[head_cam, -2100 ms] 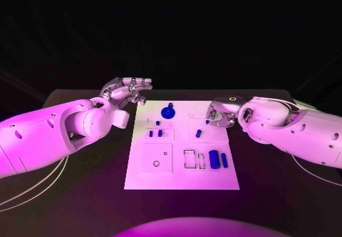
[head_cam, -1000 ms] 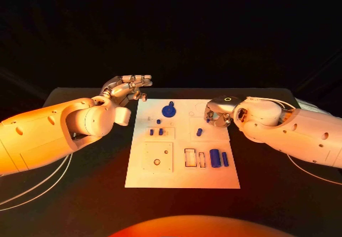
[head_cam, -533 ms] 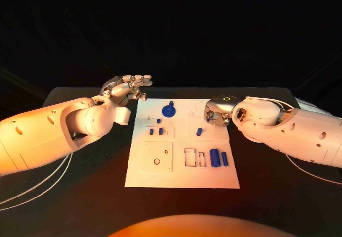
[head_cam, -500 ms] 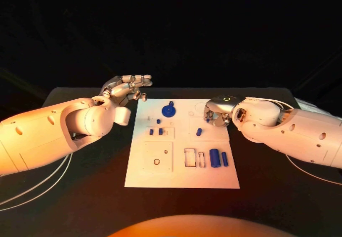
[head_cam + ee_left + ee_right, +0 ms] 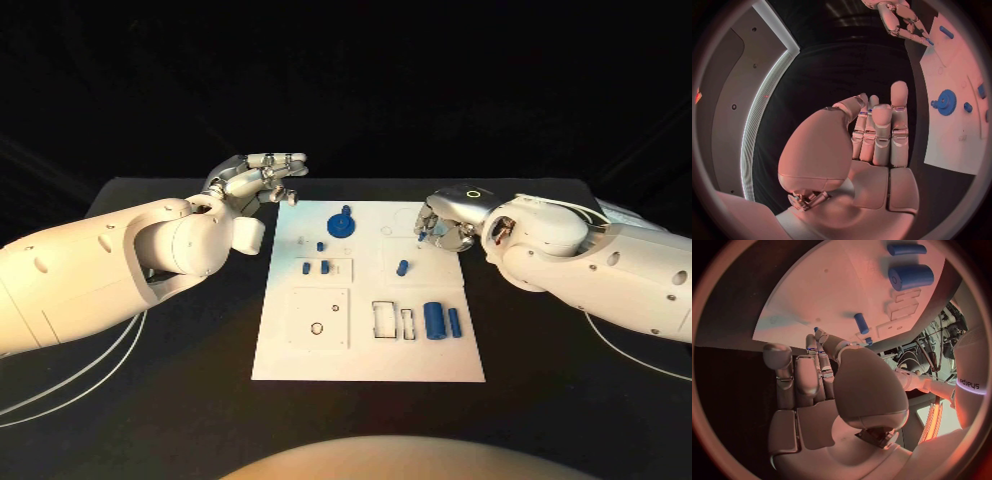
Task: Assemble the parts on the task board
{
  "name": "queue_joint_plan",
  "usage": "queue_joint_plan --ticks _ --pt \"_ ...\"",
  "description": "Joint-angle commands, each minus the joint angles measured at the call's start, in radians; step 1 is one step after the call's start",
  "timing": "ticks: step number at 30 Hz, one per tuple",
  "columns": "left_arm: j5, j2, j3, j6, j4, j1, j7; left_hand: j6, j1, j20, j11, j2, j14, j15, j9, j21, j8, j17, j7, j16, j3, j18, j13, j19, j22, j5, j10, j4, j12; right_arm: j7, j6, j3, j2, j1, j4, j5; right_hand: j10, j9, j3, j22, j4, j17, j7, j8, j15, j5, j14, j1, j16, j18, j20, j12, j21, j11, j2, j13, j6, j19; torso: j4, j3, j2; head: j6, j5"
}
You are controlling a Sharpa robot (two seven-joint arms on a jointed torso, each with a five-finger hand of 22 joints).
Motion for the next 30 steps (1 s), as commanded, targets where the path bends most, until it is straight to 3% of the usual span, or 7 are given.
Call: queue_joint_plan --ticks 1,6,12,17,23,27,30 --pt "-0.005 0.003 0.0 0.017 0.001 0.0 -0.004 0.008 0.003 -0.003 -0.008 0.011 -0.006 -0.004 0.001 -0.006 0.004 0.001 0.0 -0.001 0.001 0.017 0.001 -0.003 -0.001 0.006 0.0 -0.005 0.003 0.017 -0.034 0.004 -0.015 0.006 0.02 0.081 0.002 0.005 0.002 0.001 -0.002 0.0 0.008 -0.003 -0.007 -0.001 0.04 -0.004 0.005 0.0 0.001 -0.004 0.004 0.004 0.004 -0.001 -0.003 0.005 0.0 0.0003 0.001 0.0 -0.001" --pt "-0.013 0.004 0.0 0.018 0.002 0.0 -0.012 0.003 0.003 -0.004 -0.006 0.011 -0.004 -0.004 0.0 -0.006 0.003 0.002 0.002 0.002 0.0 0.017 0.001 -0.001 -0.001 0.006 -0.005 -0.008 0.005 0.022 -0.027 0.007 -0.033 0.013 0.07 0.103 0.001 0.005 0.0 0.003 -0.002 0.0 0.009 -0.004 -0.007 -0.001 0.04 -0.005 0.005 0.0 0.001 -0.006 0.004 0.004 0.004 -0.002 -0.004 0.005 0.0002 -0.0014 0.001 0.001 0.001" --pt "-0.017 0.006 0.0 0.02 0.003 -0.001 -0.018 0.001 0.005 -0.004 -0.006 0.013 -0.005 -0.004 -0.001 -0.011 0.003 -0.001 0.003 0.001 0.001 0.017 0.001 -0.001 -0.004 0.006 -0.008 -0.01 0.006 0.028 -0.022 0.007 -0.023 0.01 0.155 0.099 0.001 0.005 0.0 0.004 -0.002 0.001 0.009 -0.004 -0.007 0.0 0.04 -0.006 0.005 0.0 0.001 -0.007 0.005 0.004 0.004 -0.002 -0.003 0.006 0.0034 -0.0004 0.0 -0.003 0.007" --pt "-0.017 0.008 0.0 0.021 0.005 -0.001 -0.02 0.001 0.005 -0.004 -0.006 0.013 -0.005 -0.004 -0.001 -0.011 0.003 -0.001 0.003 0.001 0.001 0.017 0.001 -0.001 -0.004 0.006 -0.008 -0.01 0.006 0.03 -0.007 0.003 0.01 0.002 0.204 0.081 0.002 0.006 0.0 0.007 -0.001 0.005 0.009 -0.004 -0.007 0.0 0.04 -0.007 0.009 -0.001 0.001 -0.007 0.007 0.005 0.005 -0.003 -0.003 0.007 0.0037 -0.0033 0.0 -0.006 0.02" --pt "-0.018 0.011 0.0 0.023 0.007 -0.002 -0.023 -0.005 0.007 -0.004 -0.004 0.013 -0.005 -0.003 -0.002 -0.013 0.002 -0.001 0.005 0.002 0.0 0.017 0.002 -0.001 -0.006 0.006 -0.014 -0.014 0.008 0.038 0.009 -0.009 0.064 -0.018 0.214 0.065 0.002 0.006 0.0 0.009 0.0 0.007 0.01 -0.005 -0.007 0.0 0.041 -0.008 0.011 -0.001 0.0 -0.009 0.008 0.005 0.007 -0.003 -0.004 0.008 0.0035 -0.0024 0.001 -0.019 0.049" --pt "-0.018 0.013 0.0 0.024 0.008 -0.002 -0.024 -0.006 0.007 -0.004 -0.004 0.013 -0.005 -0.003 -0.002 -0.013 0.002 -0.002 0.006 0.002 0.0 0.016 0.002 0.0 -0.006 0.006 -0.015 -0.014 0.009 0.041 0.026 -0.016 0.094 -0.039 0.207 0.062 0.002 0.006 0.0 0.011 0.0 0.008 0.01 -0.005 -0.007 0.001 0.041 -0.009 0.012 -0.002 0.0 -0.01 0.01 0.005 0.008 -0.004 -0.005 0.008 0.0038 -0.0028 0.001 -0.03 0.06" --pt "-0.018 0.014 0.0 0.024 0.008 -0.002 -0.025 -0.006 0.007 -0.004 -0.004 0.013 -0.005 -0.003 -0.002 -0.013 0.002 -0.002 0.006 0.002 0.0 0.016 0.002 0.0 -0.006 0.006 -0.015 -0.014 0.009 0.043 0.041 -0.019 0.114 -0.054 0.198 0.061 0.002 0.006 0.0 0.011 0.0 0.01 0.011 -0.006 -0.007 0.001 0.041 -0.009 0.013 -0.002 0.001 -0.011 0.01 0.005 0.008 -0.004 -0.005 0.008 0.0038 -0.0018 0.002 -0.031 0.067"
